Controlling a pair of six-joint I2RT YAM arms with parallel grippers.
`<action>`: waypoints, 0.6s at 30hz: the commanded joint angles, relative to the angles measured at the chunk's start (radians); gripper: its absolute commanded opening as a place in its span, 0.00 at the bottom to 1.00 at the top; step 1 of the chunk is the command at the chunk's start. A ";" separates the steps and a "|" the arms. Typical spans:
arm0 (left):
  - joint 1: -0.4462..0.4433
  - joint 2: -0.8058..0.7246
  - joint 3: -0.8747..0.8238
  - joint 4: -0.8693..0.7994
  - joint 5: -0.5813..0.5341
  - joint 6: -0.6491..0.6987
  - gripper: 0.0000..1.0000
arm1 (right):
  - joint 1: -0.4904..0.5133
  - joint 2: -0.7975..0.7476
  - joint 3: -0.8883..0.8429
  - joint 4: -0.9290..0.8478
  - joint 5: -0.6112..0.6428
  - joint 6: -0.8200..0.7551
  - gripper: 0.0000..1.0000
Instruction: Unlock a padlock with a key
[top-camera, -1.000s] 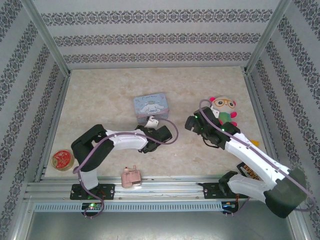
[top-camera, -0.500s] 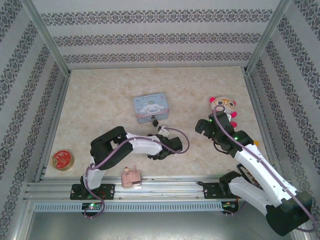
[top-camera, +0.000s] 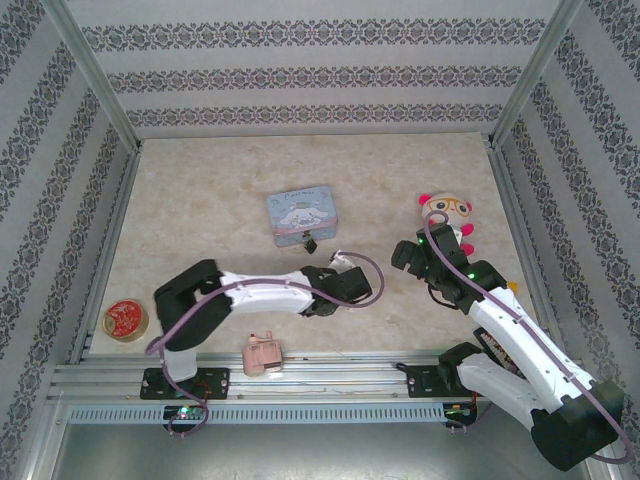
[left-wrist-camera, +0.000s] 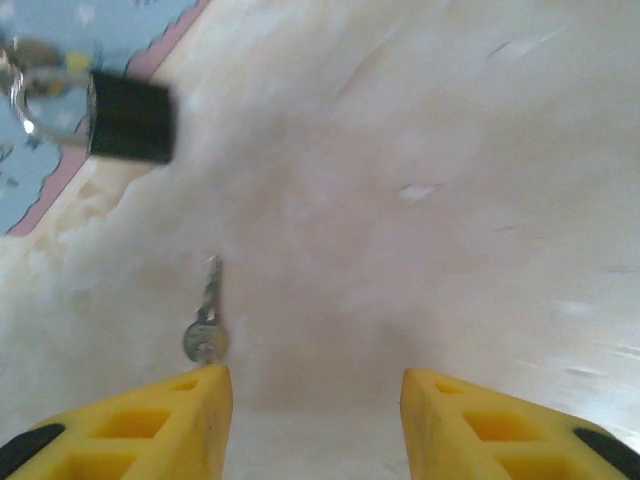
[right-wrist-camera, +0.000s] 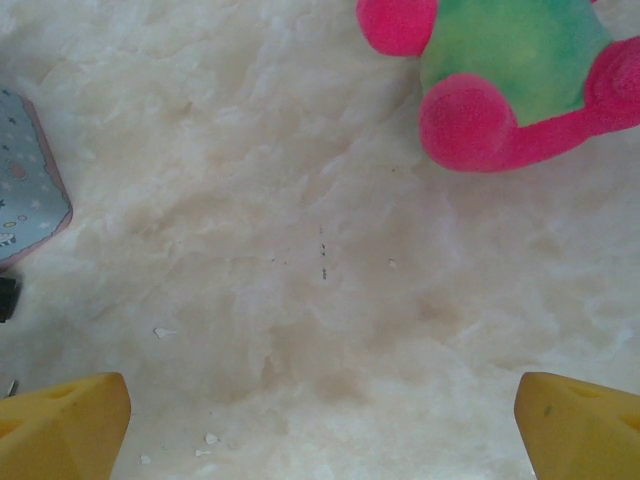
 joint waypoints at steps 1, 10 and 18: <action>0.004 -0.138 -0.054 0.173 0.147 0.034 0.50 | 0.010 0.006 -0.006 -0.021 0.039 -0.004 0.98; 0.129 -0.382 -0.177 0.177 0.070 -0.128 0.91 | 0.297 0.136 0.032 -0.030 0.172 0.131 0.98; 0.445 -0.612 -0.406 0.227 0.112 -0.269 0.99 | 0.585 0.497 0.251 -0.033 0.265 0.264 0.98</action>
